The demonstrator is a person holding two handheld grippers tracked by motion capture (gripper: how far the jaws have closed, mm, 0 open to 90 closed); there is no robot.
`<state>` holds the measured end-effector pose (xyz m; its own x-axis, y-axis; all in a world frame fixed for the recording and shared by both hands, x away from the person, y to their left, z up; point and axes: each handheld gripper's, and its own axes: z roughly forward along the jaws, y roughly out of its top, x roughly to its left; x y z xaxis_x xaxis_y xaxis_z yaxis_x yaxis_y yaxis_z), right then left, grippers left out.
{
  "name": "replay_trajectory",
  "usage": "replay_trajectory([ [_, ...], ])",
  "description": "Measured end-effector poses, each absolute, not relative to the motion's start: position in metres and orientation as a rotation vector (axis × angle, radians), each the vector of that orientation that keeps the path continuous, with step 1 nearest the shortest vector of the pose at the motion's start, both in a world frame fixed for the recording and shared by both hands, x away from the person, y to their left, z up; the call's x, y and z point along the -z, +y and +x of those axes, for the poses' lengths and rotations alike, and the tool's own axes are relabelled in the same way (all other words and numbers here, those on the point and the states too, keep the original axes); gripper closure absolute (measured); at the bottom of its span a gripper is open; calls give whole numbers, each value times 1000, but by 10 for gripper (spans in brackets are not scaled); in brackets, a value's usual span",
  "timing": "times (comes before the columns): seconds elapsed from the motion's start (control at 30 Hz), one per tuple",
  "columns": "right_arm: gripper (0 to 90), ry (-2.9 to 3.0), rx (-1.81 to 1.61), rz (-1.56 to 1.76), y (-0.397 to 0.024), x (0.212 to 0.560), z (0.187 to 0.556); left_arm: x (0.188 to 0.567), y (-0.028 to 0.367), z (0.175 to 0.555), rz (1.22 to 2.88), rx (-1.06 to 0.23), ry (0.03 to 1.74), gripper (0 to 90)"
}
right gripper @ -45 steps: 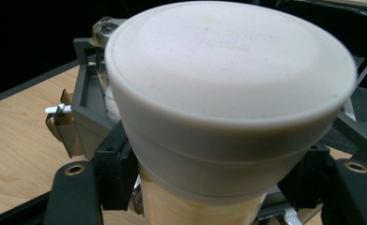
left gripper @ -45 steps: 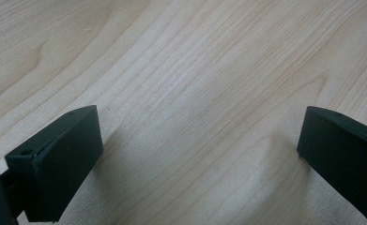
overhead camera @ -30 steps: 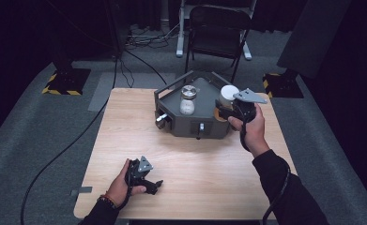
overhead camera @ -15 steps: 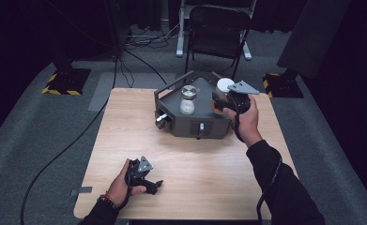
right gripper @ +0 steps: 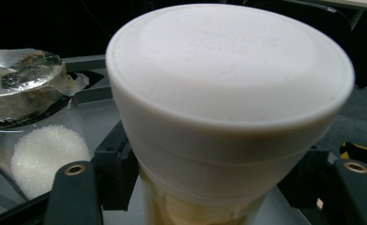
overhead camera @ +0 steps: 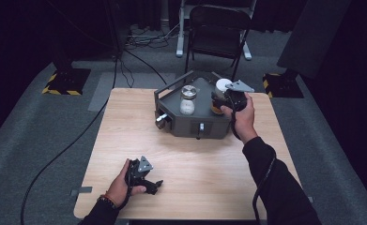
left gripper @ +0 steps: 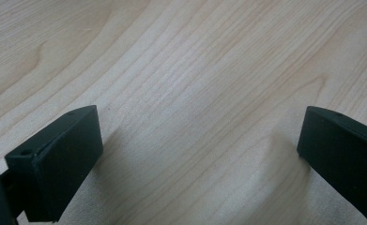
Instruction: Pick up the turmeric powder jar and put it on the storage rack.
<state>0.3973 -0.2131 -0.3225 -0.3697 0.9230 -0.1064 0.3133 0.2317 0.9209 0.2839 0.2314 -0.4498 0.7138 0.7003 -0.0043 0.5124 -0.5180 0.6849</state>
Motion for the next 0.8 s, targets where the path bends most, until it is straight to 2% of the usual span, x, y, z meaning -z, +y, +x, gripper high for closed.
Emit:
replay_trajectory([
  [0.6,328,1838,-1121,1151,-211,329,403,450,231,284,2237,-357,916,0],
  [0.8,297,1819,-1106,1165,-213,329,404,450,231,284,2237,-357,916,0],
])
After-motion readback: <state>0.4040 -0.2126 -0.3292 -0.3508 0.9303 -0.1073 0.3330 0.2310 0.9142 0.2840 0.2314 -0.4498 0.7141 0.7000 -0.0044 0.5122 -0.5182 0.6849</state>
